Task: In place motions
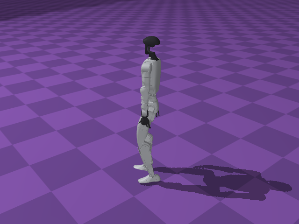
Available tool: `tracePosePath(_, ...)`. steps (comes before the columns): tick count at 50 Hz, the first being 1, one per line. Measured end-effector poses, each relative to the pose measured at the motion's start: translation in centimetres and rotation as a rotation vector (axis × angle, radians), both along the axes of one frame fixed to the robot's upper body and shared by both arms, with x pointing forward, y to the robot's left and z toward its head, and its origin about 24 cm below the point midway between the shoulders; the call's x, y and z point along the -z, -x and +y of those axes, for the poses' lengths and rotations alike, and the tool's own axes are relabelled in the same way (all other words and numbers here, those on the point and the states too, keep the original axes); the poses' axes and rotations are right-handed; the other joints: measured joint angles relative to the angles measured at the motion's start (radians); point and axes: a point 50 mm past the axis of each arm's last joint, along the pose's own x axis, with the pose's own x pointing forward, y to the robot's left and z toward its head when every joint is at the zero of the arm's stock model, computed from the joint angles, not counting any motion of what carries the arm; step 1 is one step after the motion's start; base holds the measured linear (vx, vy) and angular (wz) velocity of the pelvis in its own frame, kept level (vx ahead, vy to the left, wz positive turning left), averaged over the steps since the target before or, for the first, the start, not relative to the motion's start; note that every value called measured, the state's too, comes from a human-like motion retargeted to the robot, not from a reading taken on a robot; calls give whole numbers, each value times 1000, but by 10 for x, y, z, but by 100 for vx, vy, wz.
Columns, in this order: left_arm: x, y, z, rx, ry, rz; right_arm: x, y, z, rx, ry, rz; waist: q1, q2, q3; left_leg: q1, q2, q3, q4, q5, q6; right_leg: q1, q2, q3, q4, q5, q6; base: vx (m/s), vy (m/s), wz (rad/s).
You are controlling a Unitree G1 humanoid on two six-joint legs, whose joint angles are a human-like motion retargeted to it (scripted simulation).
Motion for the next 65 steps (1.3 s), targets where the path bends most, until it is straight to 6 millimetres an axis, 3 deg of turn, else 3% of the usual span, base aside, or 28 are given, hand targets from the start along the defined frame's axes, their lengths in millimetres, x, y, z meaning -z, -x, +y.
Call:
tracePosePath(3, 0, 15, -4, -7, 0, 45, -1, 9, -5, 12, 18, 41, 27, 42, 14, 67, 30, 53, -239, 70, -26, 38, 65, 23, -13, 4, 0, 22, -6, -117)
tracePosePath(5, -1, 31, -9, -22, 4, 86, -2, 16, -7, 10, 27, 68, 6, 60, -21, 87, 2, 26, -295, 93, -22, 42, 76, 31, -22, 4, 11, 38, -9, -49)
tracePosePath(7, -3, 47, -14, -66, 26, 140, -2, 24, -6, -14, 39, 100, -82, 108, -92, 47, 61, 64, -298, 115, -73, 11, 87, 13, -26, 1, 18, 35, -10, 13)
tracePosePath(9, -5, 53, -17, -83, 38, 169, -1, 29, 2, 9, 53, 95, -120, 119, -108, 57, 51, 80, -327, 120, -58, 9, 84, 29, -27, 4, 22, 17, -10, -27)
tracePosePath(13, -3, 38, -3, -13, 10, 130, 0, 33, 8, 162, 21, 68, -90, 104, -60, 155, 38, 130, -376, 108, -48, 52, 97, 73, -15, 2, 24, 11, -6, -65)
tracePosePath(18, -3, 29, 12, 16, -20, 97, -2, 53, 15, 135, 2, 156, -73, 100, -111, 183, 21, 163, -403, 95, -39, 52, 97, 104, -16, 1, 38, 24, -12, -34)
tracePosePath(25, -2, -5, 20, -13, -28, -10, 0, 42, 16, 32, -12, 114, -77, 108, -115, 185, 13, 179, -395, 80, -33, 54, 94, 122, -15, 0, 54, 5, -8, -11)
tracePosePath(30, -2, -27, 21, 20, -26, -80, 1, 32, 15, 51, -14, 84, -64, 119, -120, 149, 15, 149, -371, 76, -40, 45, 87, 105, 6, -20, 68, -1, -9, 22)
tracePosePath(36, -4, -47, 19, 85, -12, -139, 1, 27, 16, 96, -18, 70, -94, 145, -106, 52, 28, -8, -315, 100, -46, 22, 70, 46, 95, -67, 107, -7, -14, 119)
tracePosePath(43, -5, -56, 19, 170, -6, -157, 0, 38, 12, 122, -18, 107, -101, 119, -50, -11, -50, -314, -298, 184, -45, 13, 97, 287, 135, -74, 162, -10, -22, 230)
tracePosePath(47, -5, -57, 20, 188, -13, -154, -2, 44, 1, 119, -4, 128, -10, 79, -17, -24, -108, -402, -311, 235, -39, 67, 46, 66, 94, -94, 109, -10, -22, 207)
tracePosePath(50, -4, -53, 18, 181, -19, -150, -5, 48, -13, 122, 23, 142, 81, 67, 14, -34, -129, -441, -322, 235, -21, 104, 15, -69, 83, -101, 116, 1, -18, 214)
tracePosePath(53, -3, -40, 19, 117, -18, -123, -8, 52, -27, 106, 67, 154, 121, 46, 18, -61, -117, -316, -340, 171, 20, 138, -13, -201, 58, -111, 123, 13, -18, 251)
tracePosePath(55, -2, -27, 22, 65, -19, -89, -9, 55, -35, 105, 104, 162, 110, 38, 0, -78, -83, -140, -356, 108, 34, 159, -22, -312, 33, -118, 132, 19, -18, 311)
tracePosePath(60, -3, 0, 33, -69, -59, -11, -12, 64, -47, 184, 155, 155, 43, 34, -32, -67, 29, 384, -381, -2, -48, 220, -29, -603, -20, -136, 174, 24, -19, 345)
tracePosePath(62, -4, 7, 36, -107, -79, 9, -14, 69, -50, 219, 160, 159, 35, 27, -43, -35, 60, 612, -376, -18, -92, 239, -28, -698, -34, -142, 190, 25, -19, 317)
tracePosePath(65, -5, 15, 39, -144, -97, 31, -15, 75, -53, 244, 170, 169, 48, 10, -60, 24, 77, 853, -365, -10, -108, 260, -26, -815, -49, -149, 212, 32, -25, 261)
